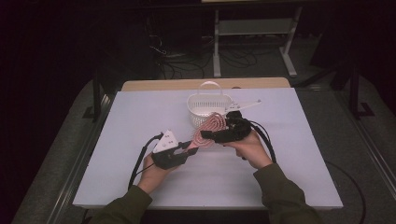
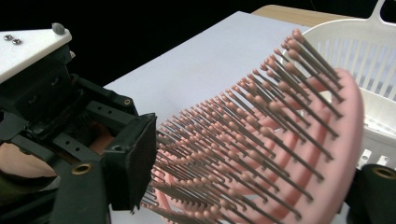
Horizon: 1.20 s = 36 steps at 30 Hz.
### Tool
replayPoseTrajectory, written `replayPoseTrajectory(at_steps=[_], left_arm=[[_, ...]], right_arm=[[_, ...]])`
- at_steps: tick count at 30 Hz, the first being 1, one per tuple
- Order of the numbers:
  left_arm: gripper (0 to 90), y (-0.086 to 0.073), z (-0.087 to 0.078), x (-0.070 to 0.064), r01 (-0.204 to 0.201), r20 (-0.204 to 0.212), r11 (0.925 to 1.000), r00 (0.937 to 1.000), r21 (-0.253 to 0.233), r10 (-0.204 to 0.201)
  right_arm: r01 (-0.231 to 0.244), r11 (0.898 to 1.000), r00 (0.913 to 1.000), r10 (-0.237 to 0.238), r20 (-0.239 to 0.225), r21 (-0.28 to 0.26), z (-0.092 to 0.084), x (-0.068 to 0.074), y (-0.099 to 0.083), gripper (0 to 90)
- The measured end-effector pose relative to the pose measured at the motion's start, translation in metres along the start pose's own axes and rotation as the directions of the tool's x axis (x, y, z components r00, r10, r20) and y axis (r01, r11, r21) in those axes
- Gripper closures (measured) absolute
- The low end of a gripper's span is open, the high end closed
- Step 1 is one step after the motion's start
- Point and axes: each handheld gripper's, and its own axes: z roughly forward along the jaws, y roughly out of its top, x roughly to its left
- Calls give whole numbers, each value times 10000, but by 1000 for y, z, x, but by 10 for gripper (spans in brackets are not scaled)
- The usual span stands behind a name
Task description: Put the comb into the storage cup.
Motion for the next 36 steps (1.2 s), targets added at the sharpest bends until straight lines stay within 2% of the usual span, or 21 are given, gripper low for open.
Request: replayPoseTrajectory(at_steps=[27,36], left_arm=[[702,-2,1,1,-144,-216,9999,9997,9,144],[703,-3,3,2,-112,-82,9998,9999,161,113]], right_arm=[[-322,9995,9994,323,-132,57,1,-1,0,464],[-434,9991,9986,433,-311,5,1,-2,0,515]])
